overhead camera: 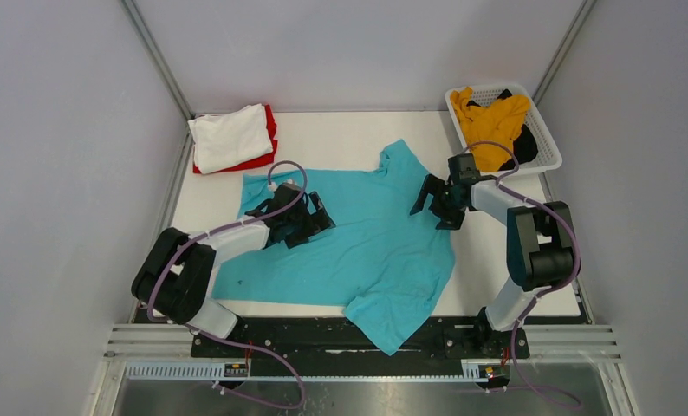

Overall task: Fold and stack the t-shirts
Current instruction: Flatten out the tshirt

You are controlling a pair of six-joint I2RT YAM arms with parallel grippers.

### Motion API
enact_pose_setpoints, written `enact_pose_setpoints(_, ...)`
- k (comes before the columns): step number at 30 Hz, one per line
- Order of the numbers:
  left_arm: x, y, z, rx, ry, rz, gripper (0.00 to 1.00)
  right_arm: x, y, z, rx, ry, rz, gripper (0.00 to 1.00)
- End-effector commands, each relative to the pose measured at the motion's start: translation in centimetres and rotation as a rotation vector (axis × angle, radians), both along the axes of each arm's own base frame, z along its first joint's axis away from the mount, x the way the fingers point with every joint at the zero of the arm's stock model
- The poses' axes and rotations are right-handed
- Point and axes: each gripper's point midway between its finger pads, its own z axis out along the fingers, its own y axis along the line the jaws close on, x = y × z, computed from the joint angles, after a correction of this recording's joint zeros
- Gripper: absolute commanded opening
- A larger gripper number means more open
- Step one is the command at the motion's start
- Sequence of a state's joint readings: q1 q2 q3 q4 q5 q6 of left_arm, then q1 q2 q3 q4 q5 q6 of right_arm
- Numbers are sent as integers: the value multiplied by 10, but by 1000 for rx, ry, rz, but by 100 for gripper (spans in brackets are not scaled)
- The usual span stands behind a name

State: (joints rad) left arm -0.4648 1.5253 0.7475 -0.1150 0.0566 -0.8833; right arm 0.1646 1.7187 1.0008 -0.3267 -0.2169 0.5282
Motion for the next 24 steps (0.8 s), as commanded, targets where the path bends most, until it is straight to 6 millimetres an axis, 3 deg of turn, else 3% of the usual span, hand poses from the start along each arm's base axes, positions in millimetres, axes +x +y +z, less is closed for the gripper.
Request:
enact_pose_setpoints(1,-41,-17,-9,-30,88,-20,99,-32,5,-5,81,96,38,100)
enact_pose_setpoints(6,-46,-19,-4,-13,56,-23,99,-25,-1,1,60,68,51,100)
enact_pose_setpoints(11,-23,-11,26,64,-56,-13,99,-11,-22,27,-73,-14,45,100)
enact_pose_setpoints(14,-6,-7,49,112,-128,-1,99,-11,-18,44,-121,-75,84,100)
enact_pose_setpoints(16,2,-4,59,131,-168,0,99,-20,-6,45,-209,-86,154,100)
enact_pose_setpoints(20,25,2,62,160,-193,21,99,-29,48,31,-249,-81,306,100)
enact_pose_setpoints(24,39,3,35,127,-125,36,99,-35,105,17,-217,-76,414,99)
